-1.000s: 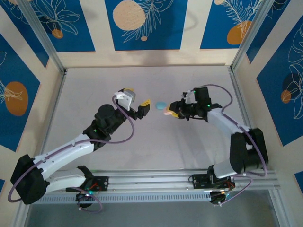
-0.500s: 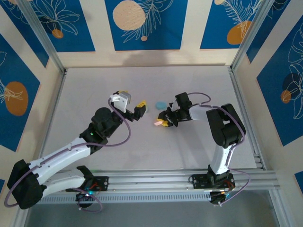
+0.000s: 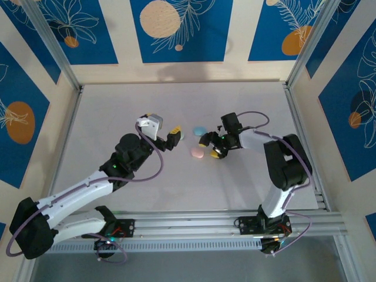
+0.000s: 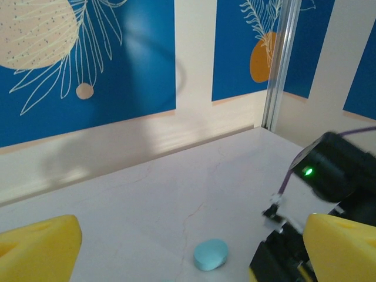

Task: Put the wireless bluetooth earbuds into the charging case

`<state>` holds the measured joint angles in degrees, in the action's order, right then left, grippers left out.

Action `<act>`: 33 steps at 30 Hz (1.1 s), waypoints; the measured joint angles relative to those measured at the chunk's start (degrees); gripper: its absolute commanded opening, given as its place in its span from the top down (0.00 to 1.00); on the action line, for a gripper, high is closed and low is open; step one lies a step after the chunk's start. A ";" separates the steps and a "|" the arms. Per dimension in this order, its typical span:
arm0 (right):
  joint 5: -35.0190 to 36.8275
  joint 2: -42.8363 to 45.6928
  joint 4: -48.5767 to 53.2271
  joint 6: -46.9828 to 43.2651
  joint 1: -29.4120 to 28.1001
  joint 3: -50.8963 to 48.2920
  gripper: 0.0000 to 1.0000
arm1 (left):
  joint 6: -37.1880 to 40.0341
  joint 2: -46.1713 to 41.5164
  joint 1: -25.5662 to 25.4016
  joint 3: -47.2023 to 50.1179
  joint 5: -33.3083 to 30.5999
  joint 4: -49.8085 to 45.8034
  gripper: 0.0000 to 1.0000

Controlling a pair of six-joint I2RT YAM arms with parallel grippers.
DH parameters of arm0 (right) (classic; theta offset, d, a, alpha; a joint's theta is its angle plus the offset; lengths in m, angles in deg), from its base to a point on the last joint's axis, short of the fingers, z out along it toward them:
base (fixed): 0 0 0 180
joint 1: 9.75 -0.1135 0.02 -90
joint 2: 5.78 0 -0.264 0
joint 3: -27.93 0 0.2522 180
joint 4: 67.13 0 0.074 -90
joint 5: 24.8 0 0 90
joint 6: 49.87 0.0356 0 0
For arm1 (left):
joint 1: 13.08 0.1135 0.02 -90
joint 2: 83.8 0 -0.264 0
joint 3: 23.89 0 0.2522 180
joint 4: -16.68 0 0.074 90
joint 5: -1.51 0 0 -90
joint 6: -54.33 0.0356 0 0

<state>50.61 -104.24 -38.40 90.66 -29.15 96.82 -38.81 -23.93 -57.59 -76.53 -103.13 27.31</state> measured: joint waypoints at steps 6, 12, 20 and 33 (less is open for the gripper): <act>21.49 17.14 6.71 -5.75 1.92 -0.70 0.24 | 0.04 2.51 3.17 0.92 -4.11 -3.19 0.00; 41.99 26.21 -4.90 -21.97 5.18 -9.03 0.20 | -1.73 2.91 16.26 6.69 -6.97 -5.90 0.00; 40.89 12.39 -25.38 -40.98 8.17 -19.63 0.23 | 0.85 4.24 30.32 10.82 -7.26 -6.54 0.00; 22.62 12.46 -59.58 -48.33 17.99 -34.97 0.21 | 4.48 17.79 33.66 18.78 -1.31 11.61 0.00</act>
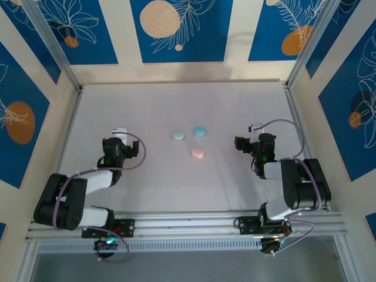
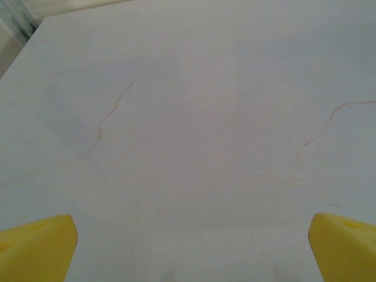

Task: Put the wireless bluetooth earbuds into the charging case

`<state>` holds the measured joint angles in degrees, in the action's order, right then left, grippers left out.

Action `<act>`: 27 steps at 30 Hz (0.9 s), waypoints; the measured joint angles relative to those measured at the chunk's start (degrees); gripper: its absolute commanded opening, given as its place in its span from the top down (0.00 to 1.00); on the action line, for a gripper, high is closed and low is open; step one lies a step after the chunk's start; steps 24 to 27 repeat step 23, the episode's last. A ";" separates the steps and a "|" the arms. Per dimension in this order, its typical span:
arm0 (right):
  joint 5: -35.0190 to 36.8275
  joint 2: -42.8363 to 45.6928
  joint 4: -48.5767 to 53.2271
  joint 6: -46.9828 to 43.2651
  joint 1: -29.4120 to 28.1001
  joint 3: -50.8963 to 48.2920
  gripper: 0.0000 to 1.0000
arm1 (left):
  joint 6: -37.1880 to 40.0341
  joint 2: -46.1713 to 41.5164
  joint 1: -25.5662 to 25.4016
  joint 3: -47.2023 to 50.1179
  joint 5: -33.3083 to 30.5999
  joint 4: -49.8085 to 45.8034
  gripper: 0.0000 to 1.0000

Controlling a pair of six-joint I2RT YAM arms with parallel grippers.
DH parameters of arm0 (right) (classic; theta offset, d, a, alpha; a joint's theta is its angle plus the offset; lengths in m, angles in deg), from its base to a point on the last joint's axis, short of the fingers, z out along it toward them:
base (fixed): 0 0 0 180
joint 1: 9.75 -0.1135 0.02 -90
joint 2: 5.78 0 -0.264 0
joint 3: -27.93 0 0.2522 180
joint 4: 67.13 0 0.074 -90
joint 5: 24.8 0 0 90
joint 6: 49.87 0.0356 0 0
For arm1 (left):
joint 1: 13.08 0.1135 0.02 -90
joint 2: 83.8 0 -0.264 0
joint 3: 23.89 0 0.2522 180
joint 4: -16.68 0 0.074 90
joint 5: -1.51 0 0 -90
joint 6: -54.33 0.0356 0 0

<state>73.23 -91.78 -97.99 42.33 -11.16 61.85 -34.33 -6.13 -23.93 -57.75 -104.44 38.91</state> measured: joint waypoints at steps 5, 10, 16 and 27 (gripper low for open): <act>-0.94 -1.22 -0.09 2.14 0.63 2.10 0.01 | 1.20 4.35 2.01 0.44 1.88 10.08 0.00; 0.76 -1.22 -1.22 3.10 0.26 2.34 0.01 | 1.14 11.98 3.56 1.92 2.12 17.22 0.00; 0.79 -1.22 -1.25 3.63 0.31 2.34 0.01 | 0.46 11.98 4.74 0.50 2.01 18.12 0.00; 0.79 -1.22 -1.22 3.85 0.31 2.34 0.01 | 0.55 11.98 4.74 0.48 3.02 18.05 0.00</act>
